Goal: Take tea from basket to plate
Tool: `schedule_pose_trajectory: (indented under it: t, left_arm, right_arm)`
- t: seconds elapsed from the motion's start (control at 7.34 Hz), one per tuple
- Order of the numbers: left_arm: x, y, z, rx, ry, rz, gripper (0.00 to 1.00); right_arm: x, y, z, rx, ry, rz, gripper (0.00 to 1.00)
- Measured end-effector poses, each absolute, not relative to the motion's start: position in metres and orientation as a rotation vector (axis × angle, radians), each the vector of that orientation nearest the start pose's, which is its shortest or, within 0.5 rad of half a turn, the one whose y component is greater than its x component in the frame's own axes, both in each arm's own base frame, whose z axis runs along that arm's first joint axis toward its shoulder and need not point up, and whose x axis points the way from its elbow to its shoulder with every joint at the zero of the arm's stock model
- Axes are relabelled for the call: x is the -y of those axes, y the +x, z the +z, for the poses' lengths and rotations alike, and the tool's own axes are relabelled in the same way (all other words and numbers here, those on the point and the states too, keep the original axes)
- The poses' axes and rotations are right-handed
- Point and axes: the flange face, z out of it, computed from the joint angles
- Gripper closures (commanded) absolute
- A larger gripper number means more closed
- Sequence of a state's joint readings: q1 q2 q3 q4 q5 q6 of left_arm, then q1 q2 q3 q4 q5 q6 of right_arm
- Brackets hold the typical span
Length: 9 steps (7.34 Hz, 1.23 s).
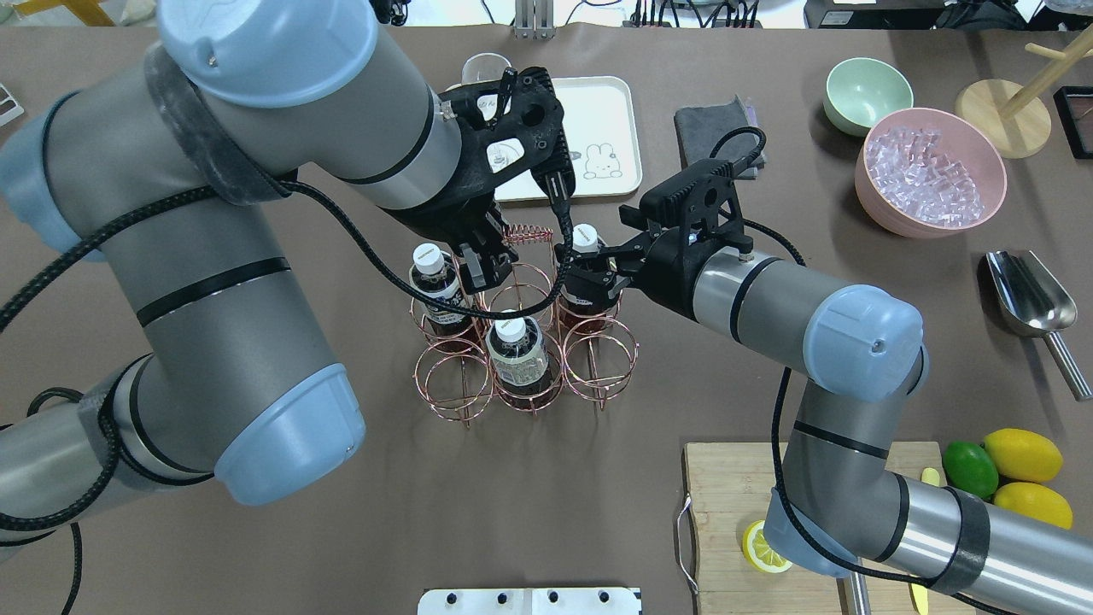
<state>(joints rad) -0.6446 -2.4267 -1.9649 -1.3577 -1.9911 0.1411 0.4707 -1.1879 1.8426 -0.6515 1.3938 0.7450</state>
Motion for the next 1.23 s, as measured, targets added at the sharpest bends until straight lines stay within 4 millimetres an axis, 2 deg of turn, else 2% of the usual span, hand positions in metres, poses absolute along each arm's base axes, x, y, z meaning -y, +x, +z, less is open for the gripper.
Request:
schedule_pose_trajectory:
  t: [0.27,0.41,0.54,0.68,1.23]
  left_arm:
    - [0.4183,0.4034,0.0298,-0.793,0.85,1.172,1.0]
    - [0.4182,0.4035,0.0299,-0.793,0.85,1.172,1.0]
    - [0.4182,0.4036,0.03,-0.793,0.85,1.173,1.0]
    - [0.4182,0.4035,0.03,-0.792,0.85,1.173,1.0]
    - [0.4182,0.4037,0.0302,-0.791,0.85,1.173,1.0]
  right_arm:
    - [0.3916,-0.4415,0.2182,1.095,1.097,-0.208,0.02]
    - [0.392,-0.4424,0.2181,1.07,1.112,-0.232,0.09]
    - [0.3924,-0.4427,0.2187,1.056,1.121,-0.243,0.29]
    - [0.393,-0.4426,0.2191,1.047,1.126,-0.245,0.38]
    - [0.3954,-0.4432,0.22,1.031,1.135,-0.236,0.38]
